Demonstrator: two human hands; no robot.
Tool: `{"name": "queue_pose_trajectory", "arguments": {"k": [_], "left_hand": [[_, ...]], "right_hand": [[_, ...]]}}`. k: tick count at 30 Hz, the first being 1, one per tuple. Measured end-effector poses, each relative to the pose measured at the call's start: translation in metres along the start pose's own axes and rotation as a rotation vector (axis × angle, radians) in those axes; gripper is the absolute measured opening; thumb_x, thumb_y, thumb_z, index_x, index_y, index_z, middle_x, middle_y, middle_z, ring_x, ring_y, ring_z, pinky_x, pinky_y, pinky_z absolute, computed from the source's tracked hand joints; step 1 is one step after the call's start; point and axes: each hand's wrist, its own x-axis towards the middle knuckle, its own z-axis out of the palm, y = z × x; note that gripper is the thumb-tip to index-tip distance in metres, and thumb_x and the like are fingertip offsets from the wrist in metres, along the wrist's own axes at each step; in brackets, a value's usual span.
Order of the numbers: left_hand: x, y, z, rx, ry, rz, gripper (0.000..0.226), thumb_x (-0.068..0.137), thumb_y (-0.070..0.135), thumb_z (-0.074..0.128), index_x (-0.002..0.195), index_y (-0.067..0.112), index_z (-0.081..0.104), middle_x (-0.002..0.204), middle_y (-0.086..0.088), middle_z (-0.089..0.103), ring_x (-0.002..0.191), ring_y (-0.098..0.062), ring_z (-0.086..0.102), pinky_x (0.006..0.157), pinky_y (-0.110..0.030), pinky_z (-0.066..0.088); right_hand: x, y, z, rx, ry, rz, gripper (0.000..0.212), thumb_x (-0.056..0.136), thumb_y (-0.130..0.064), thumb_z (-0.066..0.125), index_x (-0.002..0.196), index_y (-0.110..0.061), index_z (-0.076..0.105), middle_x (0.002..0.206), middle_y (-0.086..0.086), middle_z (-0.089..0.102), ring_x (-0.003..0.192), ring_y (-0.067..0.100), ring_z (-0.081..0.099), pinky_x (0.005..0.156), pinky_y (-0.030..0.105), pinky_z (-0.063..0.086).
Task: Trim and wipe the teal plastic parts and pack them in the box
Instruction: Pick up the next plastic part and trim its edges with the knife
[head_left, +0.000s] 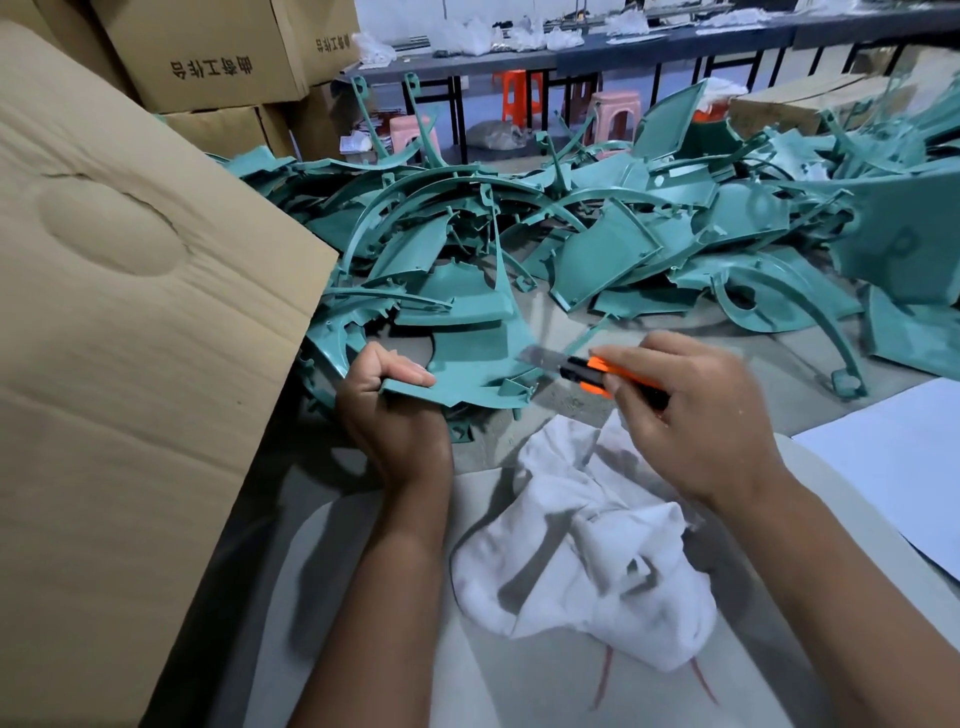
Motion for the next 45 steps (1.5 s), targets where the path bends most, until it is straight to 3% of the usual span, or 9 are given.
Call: {"name": "queue_pose_trajectory", "arguments": {"k": [4, 8, 16, 22, 25, 29, 34, 39, 45], "left_hand": [[0.002, -0.007, -0.003, 0.054, -0.002, -0.004, 0.048, 0.067, -0.008, 0.045, 0.052, 0.037, 0.054, 0.051, 0.01, 0.056, 0.055, -0.019, 0.052, 0.059, -0.033, 0.043], [0.001, -0.006, -0.002, 0.091, -0.004, 0.007, 0.044, 0.067, -0.007, 0.045, 0.053, 0.034, 0.052, 0.051, 0.009, 0.056, 0.055, -0.019, 0.053, 0.058, -0.03, 0.043], [0.0, -0.004, -0.004, 0.178, -0.01, 0.024, 0.033, 0.065, -0.004, 0.044, 0.053, 0.025, 0.048, 0.051, 0.002, 0.055, 0.054, -0.014, 0.053, 0.055, -0.024, 0.042], [-0.003, -0.002, -0.002, 0.231, -0.012, 0.002, 0.027, 0.069, -0.003, 0.045, 0.053, 0.018, 0.047, 0.052, -0.006, 0.056, 0.053, -0.016, 0.052, 0.053, -0.017, 0.04], [-0.003, -0.002, -0.001, 0.246, -0.008, 0.001, 0.029, 0.071, -0.006, 0.044, 0.052, 0.015, 0.047, 0.051, -0.004, 0.056, 0.052, -0.009, 0.05, 0.053, -0.013, 0.038], [-0.003, -0.001, -0.002, 0.25, -0.007, -0.011, 0.028, 0.07, -0.007, 0.043, 0.052, 0.015, 0.047, 0.051, -0.003, 0.055, 0.052, -0.009, 0.05, 0.052, -0.014, 0.037], [-0.004, 0.0, -0.001, 0.275, -0.002, -0.027, 0.028, 0.071, -0.01, 0.043, 0.053, 0.01, 0.049, 0.052, -0.006, 0.056, 0.052, -0.009, 0.05, 0.052, -0.012, 0.037], [-0.003, 0.0, -0.001, 0.272, 0.02, -0.067, 0.028, 0.072, -0.01, 0.042, 0.053, 0.01, 0.048, 0.051, -0.008, 0.056, 0.051, -0.008, 0.05, 0.05, -0.012, 0.037], [-0.003, 0.003, -0.001, 0.291, 0.032, -0.103, 0.016, 0.066, -0.002, 0.038, 0.057, 0.004, 0.049, 0.055, -0.016, 0.057, 0.054, -0.011, 0.048, 0.051, -0.015, 0.039]], "right_hand": [[-0.001, 0.001, 0.004, 0.042, -0.13, 0.041, 0.031, 0.092, -0.029, 0.06, 0.116, -0.037, 0.078, 0.08, -0.018, 0.06, 0.071, 0.01, 0.054, 0.058, 0.029, 0.04], [-0.003, 0.002, 0.008, 0.016, -0.16, 0.072, 0.028, 0.095, -0.022, 0.068, 0.116, -0.036, 0.078, 0.078, -0.02, 0.057, 0.075, 0.012, 0.054, 0.061, 0.029, 0.038], [-0.003, -0.006, 0.007, -0.025, -0.129, 0.046, 0.028, 0.093, -0.023, 0.065, 0.113, -0.039, 0.078, 0.079, -0.015, 0.06, 0.076, 0.018, 0.061, 0.057, 0.028, 0.038], [-0.002, -0.008, 0.003, 0.029, 0.082, 0.034, 0.026, 0.095, -0.024, 0.06, 0.114, -0.026, 0.079, 0.079, -0.01, 0.056, 0.064, 0.018, 0.052, 0.051, 0.029, 0.037], [-0.003, -0.007, 0.005, 0.134, 0.015, -0.032, 0.027, 0.095, -0.024, 0.063, 0.117, -0.026, 0.079, 0.082, -0.013, 0.059, 0.068, 0.015, 0.055, 0.054, 0.033, 0.044], [-0.005, -0.001, 0.009, 0.058, -0.075, 0.046, 0.027, 0.095, -0.02, 0.067, 0.117, -0.032, 0.079, 0.083, -0.015, 0.061, 0.077, 0.02, 0.062, 0.062, 0.037, 0.049], [-0.003, 0.001, 0.008, 0.164, -0.046, -0.019, 0.028, 0.095, -0.025, 0.063, 0.117, -0.03, 0.079, 0.082, -0.021, 0.058, 0.069, 0.007, 0.053, 0.057, 0.03, 0.042], [-0.004, 0.006, 0.008, 0.071, 0.007, 0.047, 0.025, 0.095, -0.019, 0.067, 0.115, -0.029, 0.079, 0.081, -0.011, 0.062, 0.069, 0.02, 0.06, 0.056, 0.037, 0.048], [-0.003, -0.003, 0.011, 0.244, 0.035, -0.11, 0.025, 0.096, -0.021, 0.065, 0.118, -0.023, 0.079, 0.084, -0.016, 0.058, 0.068, 0.012, 0.055, 0.055, 0.035, 0.046]]}}
